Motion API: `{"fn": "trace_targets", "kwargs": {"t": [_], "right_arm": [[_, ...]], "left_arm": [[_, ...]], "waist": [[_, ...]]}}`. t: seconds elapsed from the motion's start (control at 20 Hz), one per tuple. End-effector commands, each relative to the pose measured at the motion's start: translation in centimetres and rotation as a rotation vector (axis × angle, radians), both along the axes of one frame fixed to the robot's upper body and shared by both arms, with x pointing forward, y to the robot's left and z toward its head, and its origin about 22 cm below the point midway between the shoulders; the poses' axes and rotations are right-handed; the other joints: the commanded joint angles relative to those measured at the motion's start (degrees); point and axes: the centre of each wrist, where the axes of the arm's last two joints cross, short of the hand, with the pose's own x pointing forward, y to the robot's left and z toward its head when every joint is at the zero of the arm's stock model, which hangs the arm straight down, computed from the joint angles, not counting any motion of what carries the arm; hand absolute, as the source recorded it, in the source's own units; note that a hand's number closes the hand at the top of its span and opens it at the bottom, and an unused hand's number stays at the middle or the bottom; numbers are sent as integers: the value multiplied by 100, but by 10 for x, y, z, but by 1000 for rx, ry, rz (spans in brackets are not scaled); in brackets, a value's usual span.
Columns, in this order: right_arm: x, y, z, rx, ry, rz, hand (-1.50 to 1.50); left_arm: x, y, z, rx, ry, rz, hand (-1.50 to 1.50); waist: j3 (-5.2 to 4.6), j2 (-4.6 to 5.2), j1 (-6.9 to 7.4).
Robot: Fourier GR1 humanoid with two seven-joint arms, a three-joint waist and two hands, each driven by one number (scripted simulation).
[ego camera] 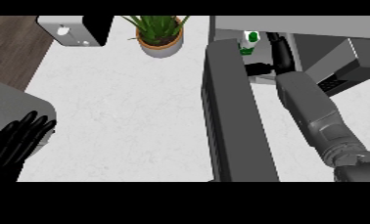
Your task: Pick up the milk, place it into the microwave and close the microwave
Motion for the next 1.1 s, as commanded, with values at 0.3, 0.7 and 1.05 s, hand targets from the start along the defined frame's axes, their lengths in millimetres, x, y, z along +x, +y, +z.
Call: {"fn": "trace_targets", "kwargs": {"t": [0.3, 0.7, 1.05], "right_arm": [[-35, -12, -50, 264, 113, 164, -150], [-74, -38, -90, 313, 130, 197, -150], [-120, -72, -120, 316, 146, 179, -150]], "left_arm": [[21, -48, 8, -15, 53, -107, 150], [25, -76, 3, -4, 106, -161, 150], [43, -97, -10, 50, 78, -224, 150]], "waist": [[-7, -113, -246], [-22, -204, -396], [-32, -255, -538]]}}
